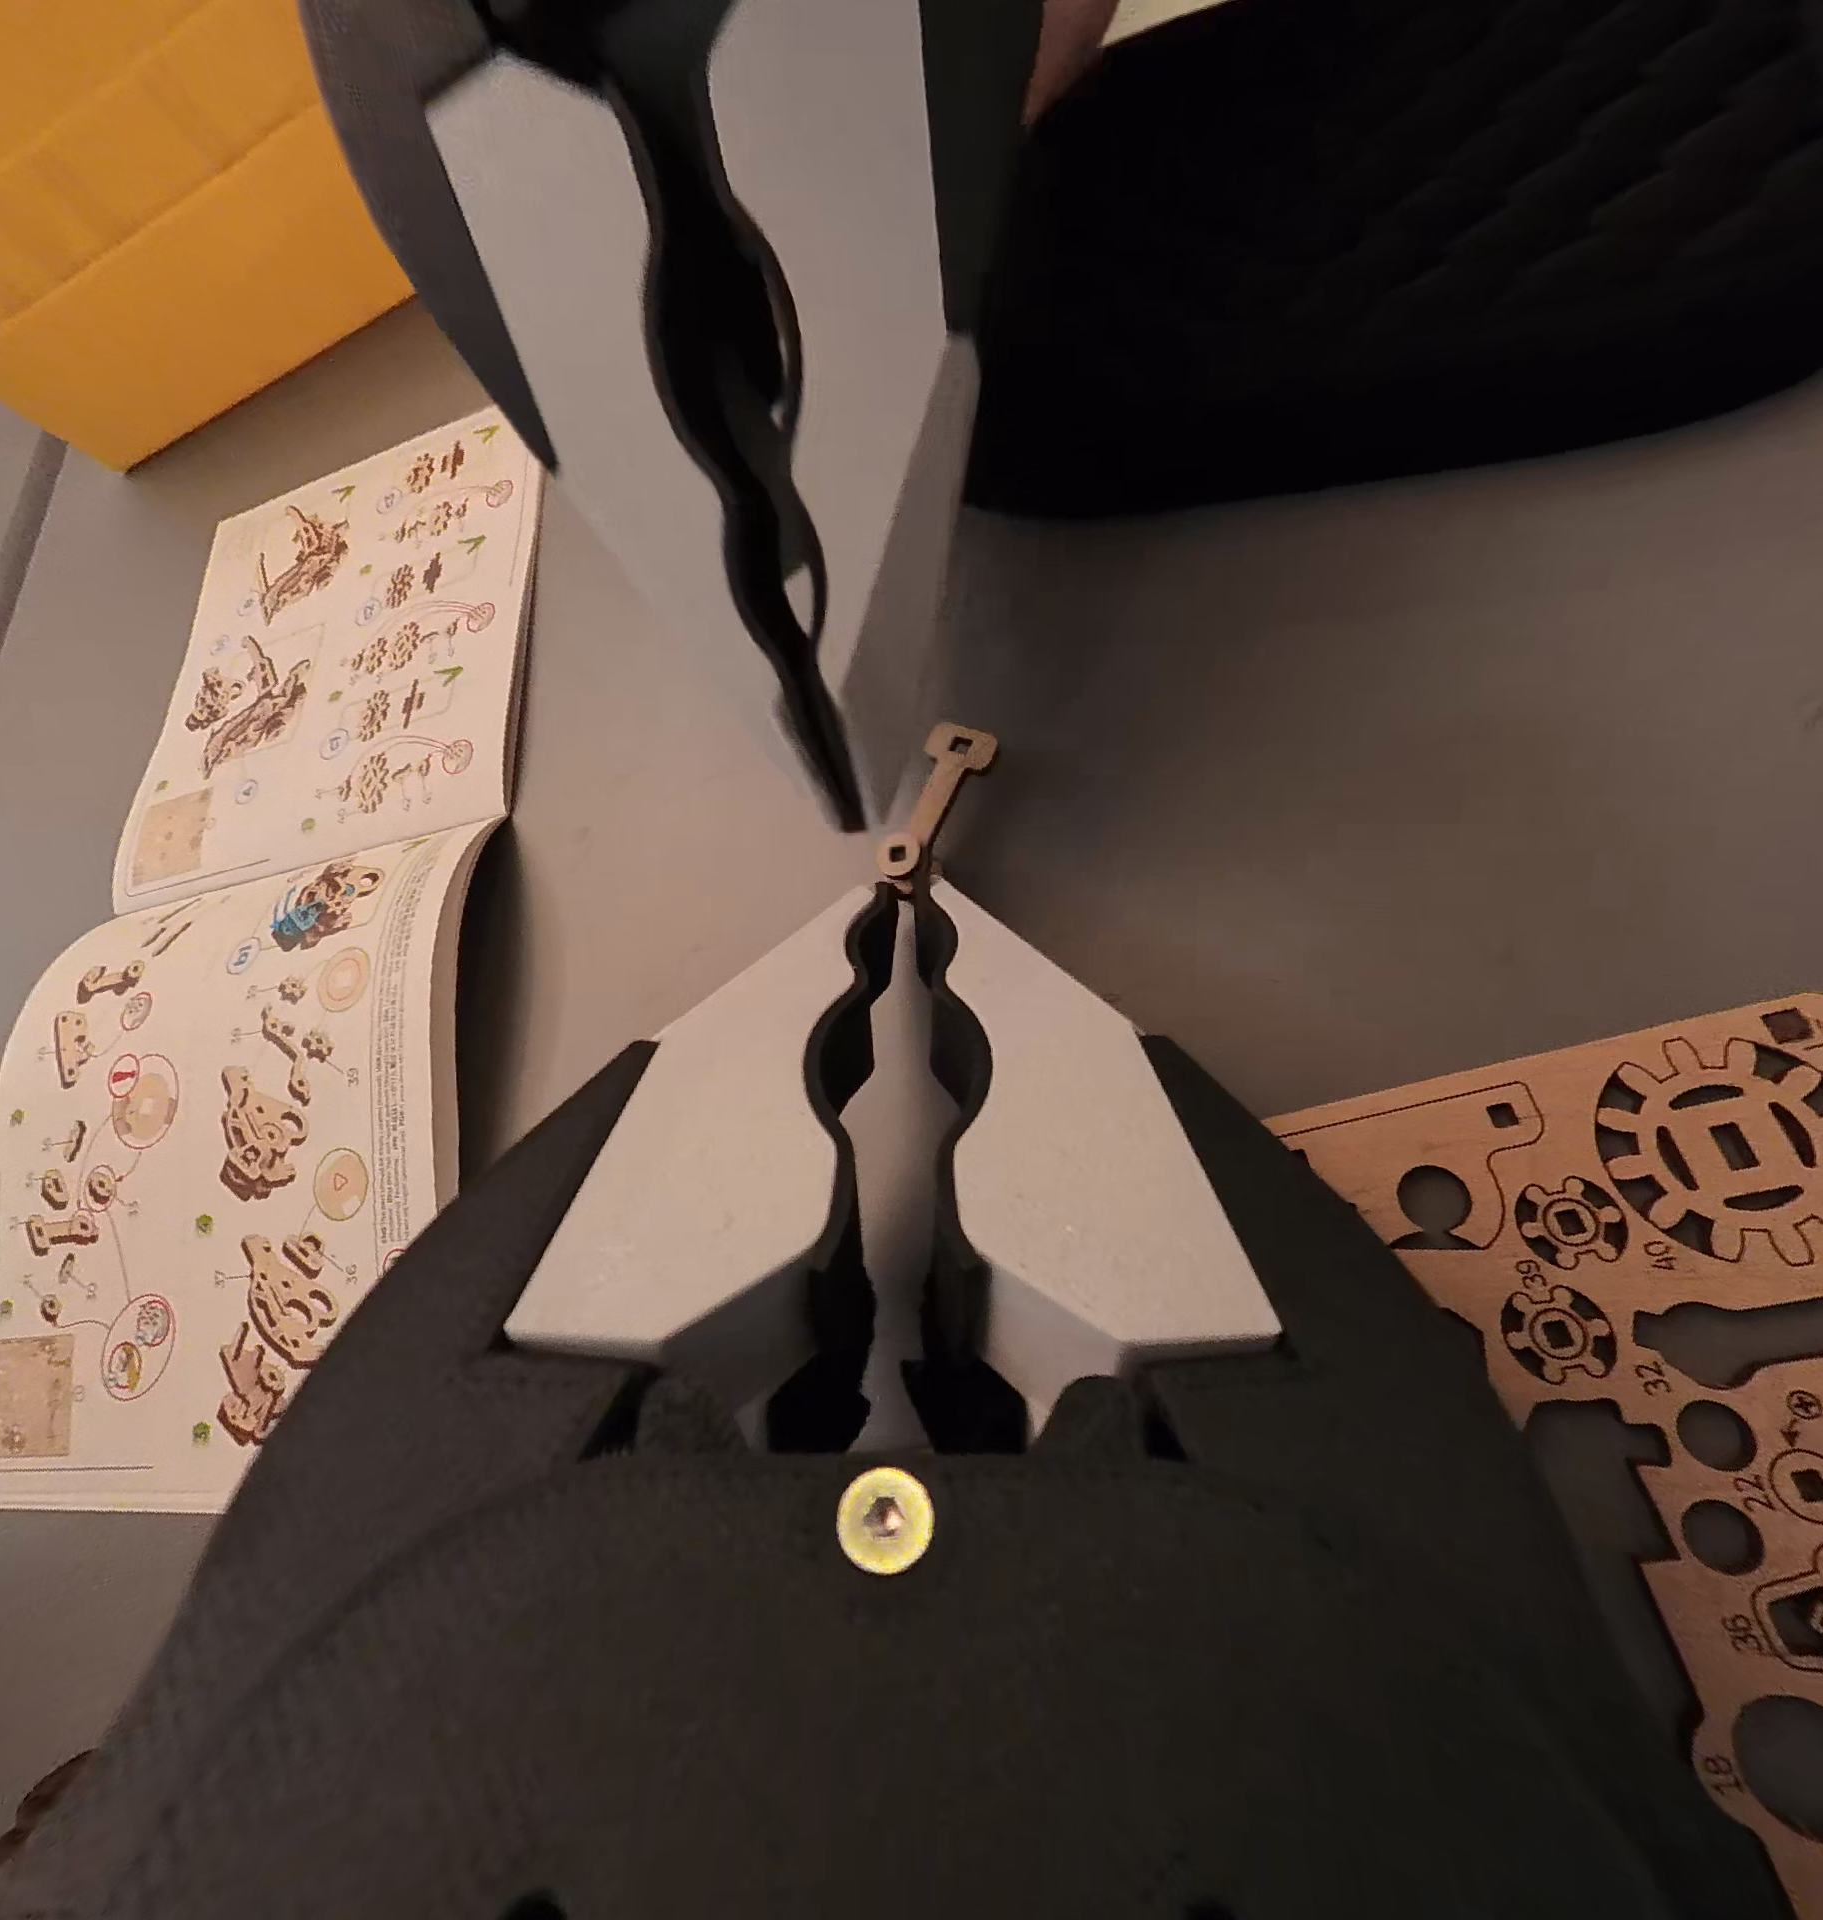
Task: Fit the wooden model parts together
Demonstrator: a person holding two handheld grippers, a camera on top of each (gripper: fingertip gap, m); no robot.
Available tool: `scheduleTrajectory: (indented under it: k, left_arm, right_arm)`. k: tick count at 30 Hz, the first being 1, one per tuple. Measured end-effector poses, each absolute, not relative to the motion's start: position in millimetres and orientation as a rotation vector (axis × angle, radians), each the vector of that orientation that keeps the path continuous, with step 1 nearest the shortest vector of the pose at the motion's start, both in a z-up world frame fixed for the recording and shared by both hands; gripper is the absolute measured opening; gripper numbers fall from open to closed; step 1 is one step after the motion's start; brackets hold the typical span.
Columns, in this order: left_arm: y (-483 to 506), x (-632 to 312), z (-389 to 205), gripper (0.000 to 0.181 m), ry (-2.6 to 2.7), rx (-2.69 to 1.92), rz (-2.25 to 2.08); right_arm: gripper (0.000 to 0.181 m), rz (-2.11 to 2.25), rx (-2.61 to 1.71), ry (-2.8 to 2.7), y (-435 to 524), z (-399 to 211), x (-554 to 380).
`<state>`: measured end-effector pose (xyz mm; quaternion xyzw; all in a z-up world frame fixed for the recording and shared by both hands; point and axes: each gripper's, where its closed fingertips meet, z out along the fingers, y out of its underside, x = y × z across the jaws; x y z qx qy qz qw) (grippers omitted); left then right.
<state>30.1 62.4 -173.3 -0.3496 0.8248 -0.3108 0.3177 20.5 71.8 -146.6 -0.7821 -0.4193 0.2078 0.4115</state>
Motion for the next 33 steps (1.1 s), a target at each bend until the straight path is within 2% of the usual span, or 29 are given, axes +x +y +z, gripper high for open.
scheduleTrajectory:
  k: [4, 7, 10, 13, 16, 19, 22, 26, 28, 31, 33]
  left_arm:
    - [61, 30, -174, 0.001, 2.177, -0.915, -0.814]
    - [61, 30, -174, 0.001, 2.175, -0.91, -0.81]
    - [62, 30, -174, 0.002, 2.183, -0.914, -0.806]
    - [61, 30, -174, 0.001, 2.181, -0.907, -0.803]
    - [62, 29, -176, 0.002, 2.192, -0.916, -0.802]
    - [62, 30, -175, 0.001, 2.184, -0.917, -0.811]
    - [62, 30, -176, 0.001, 2.185, -0.92, -0.807]
    - [62, 31, -175, 0.001, 2.177, -0.909, -0.793]
    - [62, 31, -175, 0.001, 2.181, -0.908, -0.796]
    - [63, 31, -174, 0.001, 2.171, -0.91, -0.791]
    - [62, 31, -174, 0.001, 2.168, -0.911, -0.802]
  right_arm:
    - [0.0, 0.554, -2.042, -1.071, 68, -166, 21]
    - [0.0, 0.55, -1.965, -1.039, 70, -143, 20]
    - [0.0, 0.568, -2.052, -1.054, 69, -166, 20]
    - [0.0, 0.549, -1.969, -1.031, 71, -140, 19]
    - [0.0, 0.553, -2.062, -1.03, 71, -165, 21]
    - [0.0, 0.52, -1.984, -1.032, 71, -141, 21]
    - [0.0, 0.568, -2.062, -1.041, 66, -165, 20]
    - [0.0, 0.516, -1.966, -1.011, 71, -137, 22]
    - [0.001, 0.526, -2.105, -1.013, 70, -169, 28]
    - [0.0, 0.554, -1.997, -0.98, 72, -136, 25]
    - [0.0, 0.537, -2.032, -1.011, 70, -149, 24]
